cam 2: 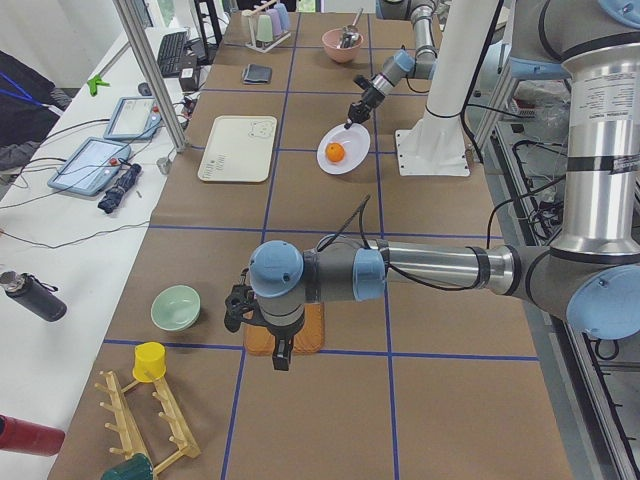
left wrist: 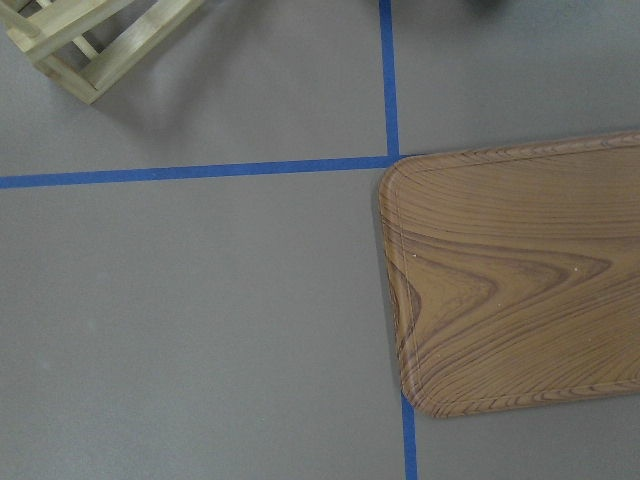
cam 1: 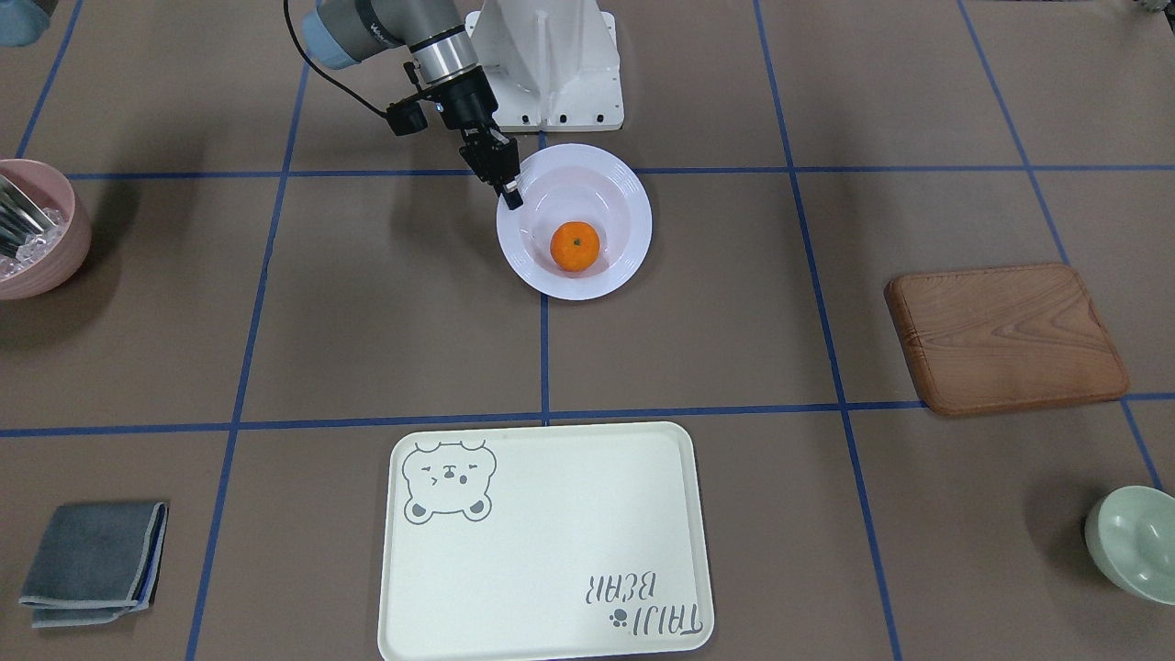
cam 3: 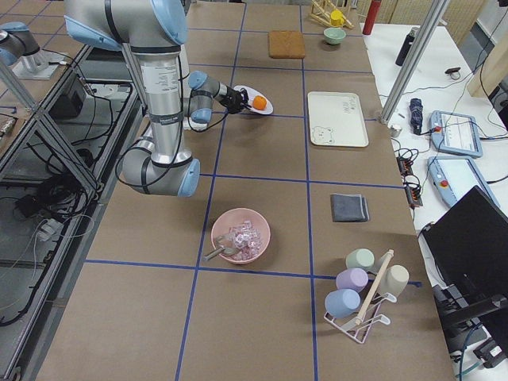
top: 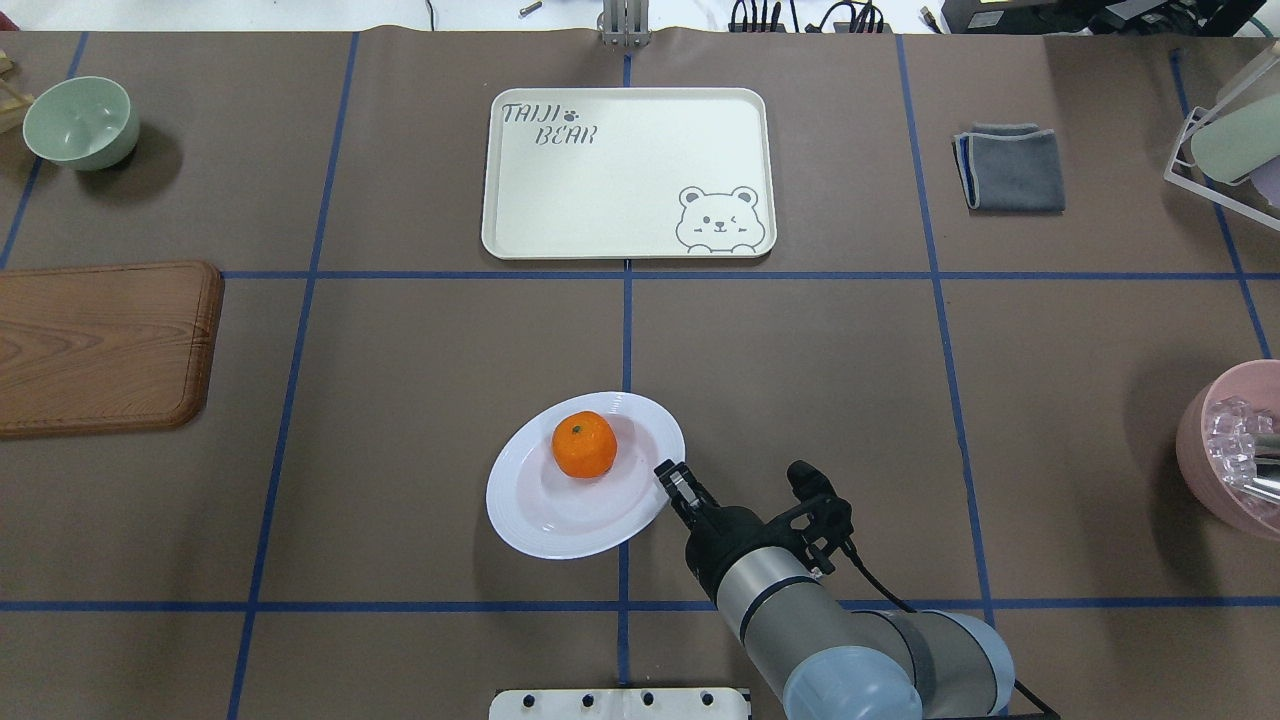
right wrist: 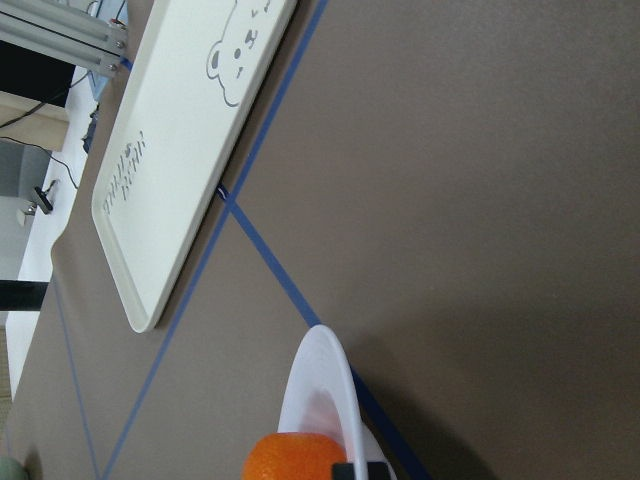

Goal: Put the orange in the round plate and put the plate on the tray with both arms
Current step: 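Slide the plate with the orange onto the bear tray using the right gripper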

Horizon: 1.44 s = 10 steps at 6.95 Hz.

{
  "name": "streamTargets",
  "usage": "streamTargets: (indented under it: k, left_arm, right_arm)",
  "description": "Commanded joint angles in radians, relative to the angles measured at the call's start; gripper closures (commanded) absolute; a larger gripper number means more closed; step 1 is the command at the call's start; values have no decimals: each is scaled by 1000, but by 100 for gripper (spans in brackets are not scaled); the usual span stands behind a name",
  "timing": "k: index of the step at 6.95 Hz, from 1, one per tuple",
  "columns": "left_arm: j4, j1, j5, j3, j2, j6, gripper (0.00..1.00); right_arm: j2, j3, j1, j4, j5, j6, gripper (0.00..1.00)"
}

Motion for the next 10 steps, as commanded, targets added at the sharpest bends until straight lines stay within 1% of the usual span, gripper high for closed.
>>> streamTargets:
  k: [1, 3, 4, 5, 6, 7, 8, 9, 10]
  left_arm:
    - [0, 0, 0, -2, 0, -2, 1]
    - [0, 0, 0, -3, -4, -5, 1]
    - [-1, 0, 0, -2, -5, -5, 1]
    - [0, 0, 0, -3, -5, -5, 1]
    - [0, 0, 0, -5, -5, -5, 1]
    - [-1, 0, 0, -5, -5, -5, 1]
    - [0, 0, 0, -5, -8, -5, 1]
    - [0, 2, 0, -3, -10, -5, 1]
    - [0, 2, 0, -5, -11, -5, 1]
  right_arm:
    - [23, 13, 6, 2, -93, 4, 100]
    - [57, 11, 52, 11, -97, 19, 100]
    - [62, 3, 98, 40, -91, 21, 100]
    - [68, -15, 141, 38, -73, 22, 100]
    - [127, -86, 193, 38, -48, 34, 100]
    - [207, -228, 248, 38, -46, 66, 100]
    - [314, -388, 312, 38, -17, 83, 100]
    - [395, -528, 380, 38, 18, 175, 100]
    - [452, -635, 426, 38, 21, 235, 100]
